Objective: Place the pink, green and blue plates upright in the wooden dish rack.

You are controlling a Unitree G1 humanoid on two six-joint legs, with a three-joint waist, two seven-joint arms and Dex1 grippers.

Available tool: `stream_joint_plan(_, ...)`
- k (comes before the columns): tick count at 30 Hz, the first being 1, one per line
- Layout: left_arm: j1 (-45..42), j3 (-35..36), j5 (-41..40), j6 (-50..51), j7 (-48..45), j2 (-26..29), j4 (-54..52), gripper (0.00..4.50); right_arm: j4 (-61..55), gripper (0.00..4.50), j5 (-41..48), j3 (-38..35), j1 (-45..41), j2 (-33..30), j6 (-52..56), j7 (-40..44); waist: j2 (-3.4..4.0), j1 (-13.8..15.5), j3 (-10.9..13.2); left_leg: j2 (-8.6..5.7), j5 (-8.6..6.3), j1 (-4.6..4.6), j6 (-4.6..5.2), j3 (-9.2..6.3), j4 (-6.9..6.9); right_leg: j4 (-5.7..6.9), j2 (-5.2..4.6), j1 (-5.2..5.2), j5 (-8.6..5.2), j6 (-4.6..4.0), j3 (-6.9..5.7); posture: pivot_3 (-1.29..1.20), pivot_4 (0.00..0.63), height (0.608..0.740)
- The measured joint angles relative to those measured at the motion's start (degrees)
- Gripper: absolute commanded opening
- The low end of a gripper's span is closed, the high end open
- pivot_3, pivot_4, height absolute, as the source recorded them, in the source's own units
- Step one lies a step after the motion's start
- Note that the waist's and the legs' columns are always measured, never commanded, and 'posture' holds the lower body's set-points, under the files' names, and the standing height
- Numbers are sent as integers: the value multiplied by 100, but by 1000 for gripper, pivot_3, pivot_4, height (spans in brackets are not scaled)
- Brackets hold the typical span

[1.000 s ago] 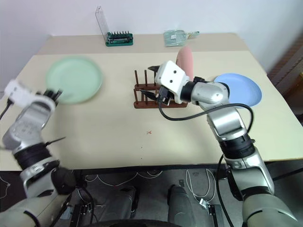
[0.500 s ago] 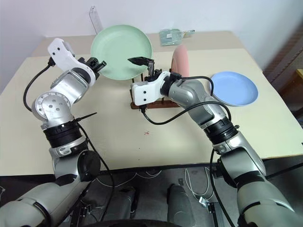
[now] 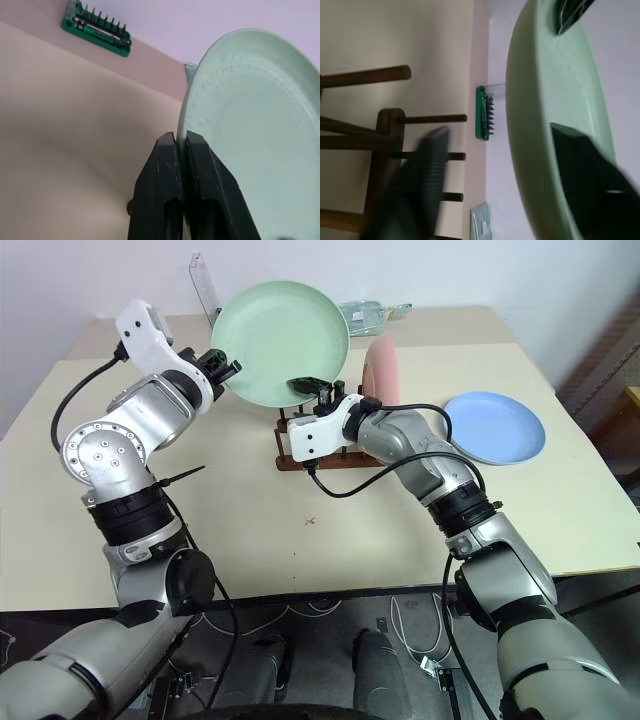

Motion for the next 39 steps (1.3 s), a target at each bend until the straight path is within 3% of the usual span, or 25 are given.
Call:
stream_joint_plan(2, 0, -1, 7, -13, -19, 1, 0, 0, -6, 172, -8, -9, -18, 0, 13, -7, 0, 3, 0, 0, 0, 0, 0, 0, 0, 0, 0, 0, 0, 0, 0, 0, 150, 740)
stream_joint_plan(3, 0, 4, 8, -39, -29, 13, -1, 0, -14, 31, -38, -7, -17, -2, -15, -9, 0, 3, 0, 0, 0, 0, 0, 0, 1, 0, 0, 0, 0, 0, 0, 0, 150, 740)
stream_joint_plan(6, -2, 72, -42, -346, -154, -94, -10, 930, -70, 0, -50, -20, -17, 3, -18, -41, 0, 8, 0, 0, 0, 0, 0, 0, 1, -1, 0, 0, 0, 0, 1, 0, 150, 740)
stream_joint_plan(11, -90, 215, -272, -1100, -341, -211, -66, 3329, -83, 0, -37, -72, -13, 5, 62, -21, 0, 1, 0, 0, 0, 0, -1, 1, 0, -1, 0, 0, 0, 0, 1, 0, 150, 740)
stream_joint_plan(14, -222, 371, -200, -1702, -363, 142, 132, 3329, -247, 0, 268, -202, 70, 65, 108, 85, 1, -32, 1, 3, 0, 2, 0, 3, -4, -1, 4, -2, 0, -1, 3, 0, 150, 740)
stream_joint_plan(20, -247, 757, 405, -2865, -645, 1570, 807, 3329, -1143, 0, 1674, -913, 249, 393, 644, 607, 2, -98, 1, 5, 0, 3, 0, -3, -5, 0, 9, 1, 1, -2, 4, 0, 150, 740)
stream_joint_plan(23, 320, 532, 833, -3166, -1118, 2254, 1099, 3329, -1904, 0, 2775, -1242, 437, 785, 1580, 945, 6, -113, -3, 4, -1, 5, 2, -5, -8, 6, 8, 1, 1, -2, 4, 0, 150, 740)
stream_joint_plan(24, 804, 343, 1034, -3196, -1497, 2584, 1212, 3329, -2398, 0, 3664, -1570, 554, 1143, 2476, 950, 9, -140, -3, 7, -1, 5, 2, -10, -11, 10, 9, -1, 1, -2, 4, 0, 150, 740)
stream_joint_plan(25, 996, 266, 1100, -3196, -1660, 2610, 1290, 3329, -2626, 0, 4114, -1785, 569, 1272, 2922, 912, 13, -145, 0, 6, -1, 5, 4, -11, -9, 14, 9, -2, 1, -3, 4, 0, 150, 740)
stream_joint_plan(28, 2004, -456, 1269, -3211, -2573, 2557, 1354, 3329, -3700, 0, 6595, -2878, 551, 1644, 5235, 330, 10, -37, -1, 6, -14, -1, 27, -29, -2, 11, 8, 1, 3, -8, -2, 0, 150, 740)
stream_joint_plan(32, 2569, -963, 1391, -3315, -3215, 2515, 1041, 3329, -4304, 0, 8361, -3452, 793, 1792, 6701, -517, 9, 0, -2, 8, -16, 1, 29, -25, -12, 9, 9, -3, 6, -15, -3, 0, 150, 740)
stream_joint_plan(35, 3024, -1227, 1366, -3552, -3825, 2453, 589, 3329, -4311, 0, 8834, -3627, 952, 1998, 7238, -1432, 20, -24, -2, 11, -16, 3, 29, -12, -15, 12, 9, -10, 7, -18, 1, 0, 150, 740)
stream_joint_plan(39, 3961, -2102, 1121, -3761, -5166, 2367, -190, 3329, -3946, 0, 8983, -4005, 945, 2176, 7562, -2669, 44, -11, -7, 12, -16, 2, 29, -3, -17, 13, 7, -15, 7, -19, 7, 0, 150, 740)
